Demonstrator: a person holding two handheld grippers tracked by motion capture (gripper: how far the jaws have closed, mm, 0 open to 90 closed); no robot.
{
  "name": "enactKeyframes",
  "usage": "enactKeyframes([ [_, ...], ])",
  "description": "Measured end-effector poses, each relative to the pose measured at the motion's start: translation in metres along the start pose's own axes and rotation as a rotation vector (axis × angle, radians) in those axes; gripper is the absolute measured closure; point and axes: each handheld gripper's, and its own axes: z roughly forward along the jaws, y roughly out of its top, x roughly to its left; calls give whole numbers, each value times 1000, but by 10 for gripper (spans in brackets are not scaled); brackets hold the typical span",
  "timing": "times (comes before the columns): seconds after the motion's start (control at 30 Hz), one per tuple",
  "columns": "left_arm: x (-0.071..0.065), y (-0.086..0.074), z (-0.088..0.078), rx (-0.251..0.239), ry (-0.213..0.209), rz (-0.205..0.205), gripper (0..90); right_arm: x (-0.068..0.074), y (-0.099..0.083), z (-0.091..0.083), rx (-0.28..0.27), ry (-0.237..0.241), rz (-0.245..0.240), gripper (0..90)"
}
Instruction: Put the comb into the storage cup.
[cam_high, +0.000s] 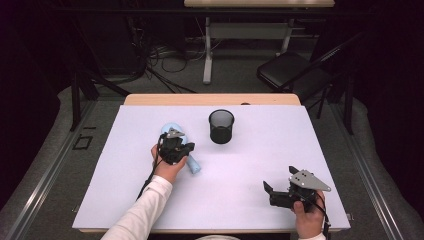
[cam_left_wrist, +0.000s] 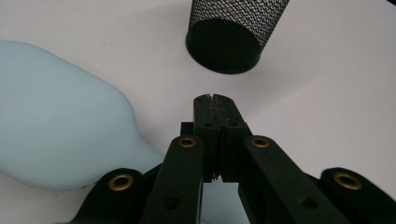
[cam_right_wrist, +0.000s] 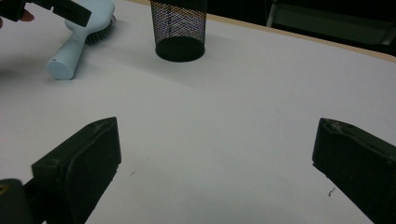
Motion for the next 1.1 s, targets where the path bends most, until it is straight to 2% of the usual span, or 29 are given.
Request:
enactKeyframes([
  [0.37, -10, -5, 11, 50, -10, 17, 900, -1, 0, 0, 2, 2, -3, 11],
  [0.47, -15, -6, 13, 68, -10, 47, 900, -1, 0, -1, 3, 3, -4, 12],
  [0.6, -19, -7, 16, 80, -11, 54, 900, -1, 0, -1, 4, 3, -4, 14],
  [0.73, -20, -8, 20, 92, -9, 46, 900, -1, 0, -1, 5, 4, -9, 14],
  [0.87, -19, -9, 22, 117, -1, 59, 900, -1, 0, -1, 7, 5, -5, 15],
  [1.1, -21, -10, 26, 130, -6, 57, 900, -1, 0, 0, 6, 5, -7, 17],
])
